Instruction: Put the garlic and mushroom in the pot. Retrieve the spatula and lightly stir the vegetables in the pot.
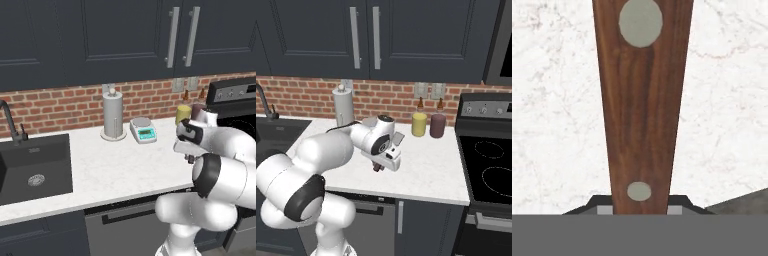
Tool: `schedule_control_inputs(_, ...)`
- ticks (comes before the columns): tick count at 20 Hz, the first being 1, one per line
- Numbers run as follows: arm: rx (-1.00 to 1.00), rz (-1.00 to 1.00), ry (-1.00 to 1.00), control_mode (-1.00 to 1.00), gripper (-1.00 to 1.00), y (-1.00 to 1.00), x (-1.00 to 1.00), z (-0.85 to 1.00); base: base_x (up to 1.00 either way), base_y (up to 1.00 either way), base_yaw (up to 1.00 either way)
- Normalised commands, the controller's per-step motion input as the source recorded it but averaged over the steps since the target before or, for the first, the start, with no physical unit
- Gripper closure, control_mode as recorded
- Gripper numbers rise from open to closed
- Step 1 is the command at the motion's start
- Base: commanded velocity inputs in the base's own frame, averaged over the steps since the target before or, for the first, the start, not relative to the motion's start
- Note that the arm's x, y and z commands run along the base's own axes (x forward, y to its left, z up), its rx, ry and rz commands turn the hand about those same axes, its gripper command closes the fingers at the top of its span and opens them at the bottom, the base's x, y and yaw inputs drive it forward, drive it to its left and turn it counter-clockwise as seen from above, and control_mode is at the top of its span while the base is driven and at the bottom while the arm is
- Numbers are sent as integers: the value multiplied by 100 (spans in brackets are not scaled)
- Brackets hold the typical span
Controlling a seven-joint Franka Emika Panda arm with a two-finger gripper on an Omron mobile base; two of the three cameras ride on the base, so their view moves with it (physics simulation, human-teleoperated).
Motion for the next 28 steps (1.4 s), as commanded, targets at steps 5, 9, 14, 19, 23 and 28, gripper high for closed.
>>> schedule_control_inputs(5,-5,2,-14,-100,100,18,-28,39,0,0,0)
schedule_control_inputs(9,-7,2,-11,-100,100,17,-20,47,0,0,0)
schedule_control_inputs(14,-7,4,-6,-100,100,23,-8,50,0,0,0)
schedule_control_inputs(19,-2,8,0,-100,100,9,0,41,0,0,0)
schedule_control_inputs(23,-1,10,-2,-100,100,0,-3,39,0,0,0)
schedule_control_inputs(28,0,14,-13,-100,100,-4,-18,38,0,0,0)
